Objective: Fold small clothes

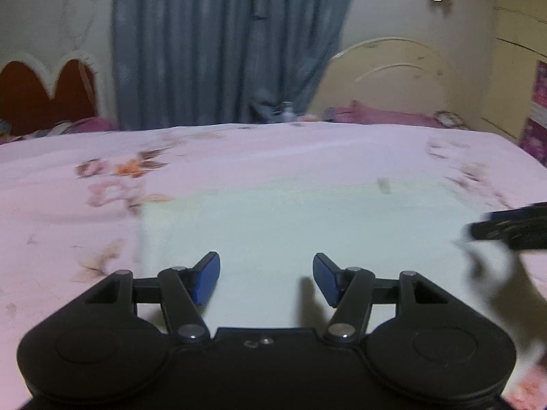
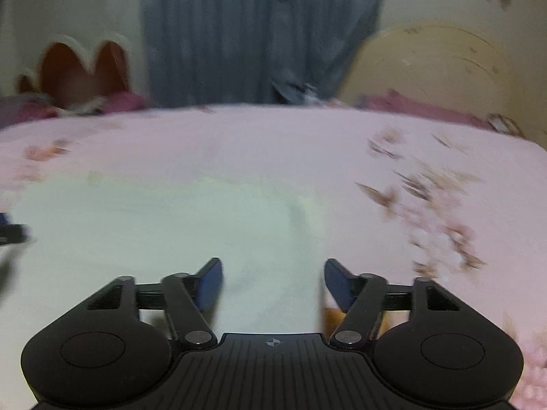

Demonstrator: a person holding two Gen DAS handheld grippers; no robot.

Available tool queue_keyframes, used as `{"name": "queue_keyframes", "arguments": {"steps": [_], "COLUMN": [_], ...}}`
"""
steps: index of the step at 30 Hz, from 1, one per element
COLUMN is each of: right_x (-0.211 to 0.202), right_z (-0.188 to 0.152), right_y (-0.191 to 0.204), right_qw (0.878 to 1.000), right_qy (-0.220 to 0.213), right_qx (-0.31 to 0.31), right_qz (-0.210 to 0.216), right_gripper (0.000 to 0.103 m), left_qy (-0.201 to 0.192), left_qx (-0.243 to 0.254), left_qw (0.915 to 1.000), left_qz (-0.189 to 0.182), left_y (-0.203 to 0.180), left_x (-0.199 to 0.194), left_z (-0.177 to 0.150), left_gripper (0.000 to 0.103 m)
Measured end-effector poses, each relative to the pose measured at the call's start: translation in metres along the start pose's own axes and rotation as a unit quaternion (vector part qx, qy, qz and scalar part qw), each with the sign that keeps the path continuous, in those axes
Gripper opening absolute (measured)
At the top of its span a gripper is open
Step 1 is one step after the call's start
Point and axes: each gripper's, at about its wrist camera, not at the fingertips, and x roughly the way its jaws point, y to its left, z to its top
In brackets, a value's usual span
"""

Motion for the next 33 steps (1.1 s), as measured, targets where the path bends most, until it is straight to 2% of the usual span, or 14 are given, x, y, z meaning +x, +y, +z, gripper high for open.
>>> {"name": "queue_keyframes", "arguments": {"steps": [1,2,3,7,9,13,16,18,22,23,25,29,31,33], "right_x": [-0.002,-0.002,-0.002,-0.005,-0.007,-0.014,-0.027,-0.041,-0.055,-0.055,-0.053,-0.068,-0.081,-0.086], "right_z": [-0.005,-0.01,-0.016,-0.027,-0.027,-0.033,-0.031,-0.028,-0.043,-0.049,-0.06,-0.06,-0.059,-0.064], "right_y": [0.014,0.026,0.037,0.053,0.045,0.006,0.001,0.014,0.054,0.059,0.062,0.052,0.061,0.076], "right_qw": [1.0,0.999,0.997,0.997,0.998,1.0,0.999,1.0,0.995,0.994,0.994,0.996,0.995,0.992], "right_qy": [0.002,0.009,0.015,0.01,0.013,0.021,0.031,0.02,0.035,0.045,0.059,0.058,0.043,0.046], "right_qx": [-0.02,-0.036,-0.048,-0.061,-0.051,-0.005,-0.005,-0.014,-0.054,-0.062,-0.07,-0.042,-0.051,-0.067], "right_qz": [0.02,0.038,0.051,0.05,0.039,-0.02,-0.015,0.015,0.074,0.079,0.056,0.044,0.076,0.101], "right_gripper": [0.045,0.031,0.024,0.024,0.024,0.024,0.024,0.024,0.024,0.024,0.024,0.024,0.024,0.024], "left_qy": [0.004,0.008,0.014,0.025,0.023,0.022,0.026,0.022,0.034,0.043,0.049,0.043,0.035,0.037], "left_qx": [0.004,0.006,0.009,0.022,0.018,0.006,0.013,0.02,0.03,0.03,0.023,0.006,-0.012,-0.01], "left_qw": [0.9999,0.9997,0.9995,0.999,0.9993,0.9997,0.9996,0.999,0.998,0.9979,0.9982,0.9988,0.9984,0.9978], "left_qz": [-0.012,-0.021,-0.028,-0.03,-0.023,0.004,-0.002,-0.033,-0.043,-0.037,-0.026,-0.022,-0.043,-0.053], "left_y": [-0.009,-0.016,-0.024,-0.037,-0.031,-0.007,-0.011,-0.023,-0.046,-0.048,-0.042,-0.032,-0.033,-0.042], "left_x": [-0.002,-0.001,-0.001,0.002,-0.001,-0.012,-0.024,-0.035,-0.043,-0.042,-0.043,-0.058,-0.066,-0.067], "left_z": [-0.003,-0.006,-0.01,-0.024,-0.028,-0.036,-0.037,-0.038,-0.049,-0.053,-0.061,-0.062,-0.063,-0.066], "left_gripper": [0.059,0.059,0.059,0.059,0.061,0.059,0.059,0.059,0.059,0.059,0.059,0.058,0.058,0.058]}}
